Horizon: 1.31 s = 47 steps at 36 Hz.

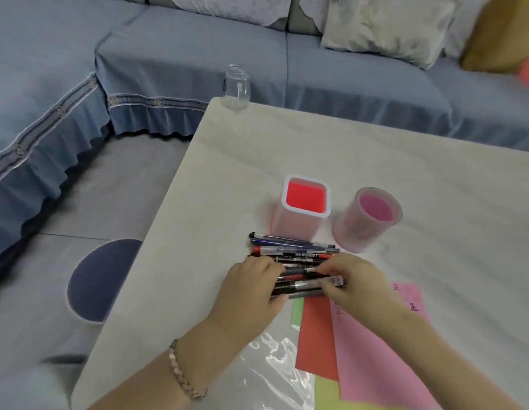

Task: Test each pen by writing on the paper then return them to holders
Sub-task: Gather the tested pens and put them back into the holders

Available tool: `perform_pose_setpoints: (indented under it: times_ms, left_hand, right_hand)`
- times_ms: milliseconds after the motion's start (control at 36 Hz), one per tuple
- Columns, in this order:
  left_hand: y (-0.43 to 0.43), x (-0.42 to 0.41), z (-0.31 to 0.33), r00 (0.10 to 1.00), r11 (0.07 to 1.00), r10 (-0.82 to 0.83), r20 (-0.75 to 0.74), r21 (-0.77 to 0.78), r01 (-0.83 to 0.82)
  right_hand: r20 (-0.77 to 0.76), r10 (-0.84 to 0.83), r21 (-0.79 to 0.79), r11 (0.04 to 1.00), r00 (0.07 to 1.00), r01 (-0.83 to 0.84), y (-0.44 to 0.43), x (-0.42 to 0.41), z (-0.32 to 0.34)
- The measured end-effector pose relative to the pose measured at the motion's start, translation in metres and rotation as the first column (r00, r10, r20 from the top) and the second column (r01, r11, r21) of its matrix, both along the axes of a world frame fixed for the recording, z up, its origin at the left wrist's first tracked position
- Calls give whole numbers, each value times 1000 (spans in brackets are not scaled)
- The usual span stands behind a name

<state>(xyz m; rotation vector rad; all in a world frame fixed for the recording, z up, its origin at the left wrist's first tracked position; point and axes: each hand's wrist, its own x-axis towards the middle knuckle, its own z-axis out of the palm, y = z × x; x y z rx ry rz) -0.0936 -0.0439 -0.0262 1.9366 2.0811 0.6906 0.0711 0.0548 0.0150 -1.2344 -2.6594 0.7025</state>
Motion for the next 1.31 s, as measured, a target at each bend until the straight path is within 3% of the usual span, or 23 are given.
perform_pose_setpoints:
  times_ms: [83,194,528,694,750,806,889,944,1000,1083,1139,1306]
  left_hand:
    - [5,6,-9,998,998,-5,-58,-66,2]
    - [7,10,-15,1000,989,30,-6,-143,-30]
    - [19,15,-9,997,943,74,-19,-324,-76]
    - [12,19,-14,994,969,103,27,-227,-94]
    - [10,19,-15,986,984,120,113,-146,-103]
    - [11,21,-6,903,981,195,383,-77,-179]
    - [16,29,22,543,959,234,806,-98,-267]
    - [20,36,40,286,969,188,939,-130,-210]
    - [23,43,56,141,992,121,983,-114,-57]
    - [24,59,71,109,992,75,991,-86,94]
    - [25,66,78,126,989,100,987,-112,94]
    - [27,75,84,159,995,78,984,-87,47]
  right_hand:
    - [166,189,183,959,968,-219,3,2,-15]
    - [270,244,291,901,932,-320,8,-2,-28]
    - [519,326,111,891,790,-441,16,-12,-24]
    - [494,350,103,886,796,-453,15,-6,-27]
    - [434,341,126,894,834,-431,15,0,-27]
    - [271,320,111,926,908,-360,16,8,-24]
    - [-96,168,-95,980,981,-177,11,17,-10]
    - [-300,28,-310,943,954,-125,4,19,2]
    - [-450,-54,-486,852,891,-193,-3,20,14]
    - [-555,-174,-692,640,813,-335,-15,21,28]
    - [-555,-231,-746,564,799,-355,-21,22,35]
    - [-483,-336,-738,653,809,-170,-25,26,45]
